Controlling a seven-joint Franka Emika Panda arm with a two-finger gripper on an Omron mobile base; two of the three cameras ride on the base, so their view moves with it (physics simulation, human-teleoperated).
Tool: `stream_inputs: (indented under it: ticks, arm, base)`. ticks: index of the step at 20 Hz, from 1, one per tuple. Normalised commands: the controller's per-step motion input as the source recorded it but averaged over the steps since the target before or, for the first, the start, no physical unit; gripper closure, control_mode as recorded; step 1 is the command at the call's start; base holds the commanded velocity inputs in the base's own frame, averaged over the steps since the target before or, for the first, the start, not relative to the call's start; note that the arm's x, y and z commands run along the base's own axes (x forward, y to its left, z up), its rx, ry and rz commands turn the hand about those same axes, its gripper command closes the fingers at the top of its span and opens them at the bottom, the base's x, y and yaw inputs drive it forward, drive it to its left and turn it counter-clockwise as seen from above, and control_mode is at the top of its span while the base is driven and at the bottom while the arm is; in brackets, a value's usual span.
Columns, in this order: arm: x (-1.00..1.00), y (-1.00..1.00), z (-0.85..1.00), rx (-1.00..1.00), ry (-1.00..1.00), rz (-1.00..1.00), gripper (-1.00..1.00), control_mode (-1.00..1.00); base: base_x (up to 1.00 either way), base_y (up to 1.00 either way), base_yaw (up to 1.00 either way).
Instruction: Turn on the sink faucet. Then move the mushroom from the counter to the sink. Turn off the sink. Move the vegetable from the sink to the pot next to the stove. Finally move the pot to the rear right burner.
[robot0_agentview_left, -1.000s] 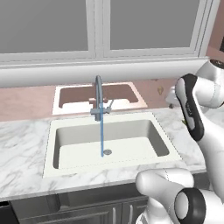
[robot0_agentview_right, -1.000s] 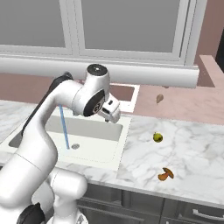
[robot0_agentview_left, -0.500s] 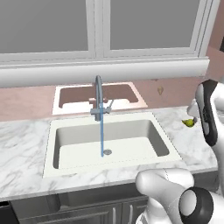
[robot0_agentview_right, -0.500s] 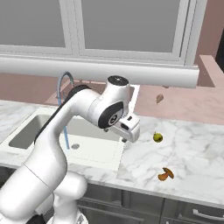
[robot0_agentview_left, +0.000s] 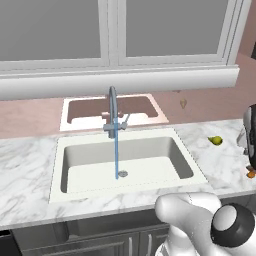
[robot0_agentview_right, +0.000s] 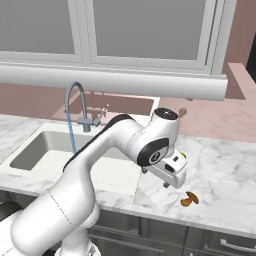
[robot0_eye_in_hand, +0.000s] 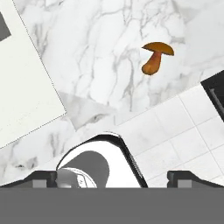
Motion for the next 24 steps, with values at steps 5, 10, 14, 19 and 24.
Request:
stream_inputs:
  ticks: [5,10,14,19,24]
  arm:
    - [-0.04,-0.64,-0.26,0.0,0.08,-0.13,-1.0,-1.0]
    - [0.01,-0.45,-0.23,0.0,0.12,-0.04,-1.0,-1.0]
    - [0.07,-0.42,-0.24,0.0,0.15,0.0,-1.0,-1.0]
    - [0.13,-0.38,-0.23,0.0,0.12,0.0,-1.0,-1.0]
    - [0.21,-0.22,-0.25,0.0,0.05,0.03,-1.0,-1.0]
  base:
    - [0.0,0.0,0.0]
    - [0.0,0.0,0.0]
    - [0.0,0.0,0.0]
    - [0.0,0.0,0.0]
    - [0.0,0.0,0.0]
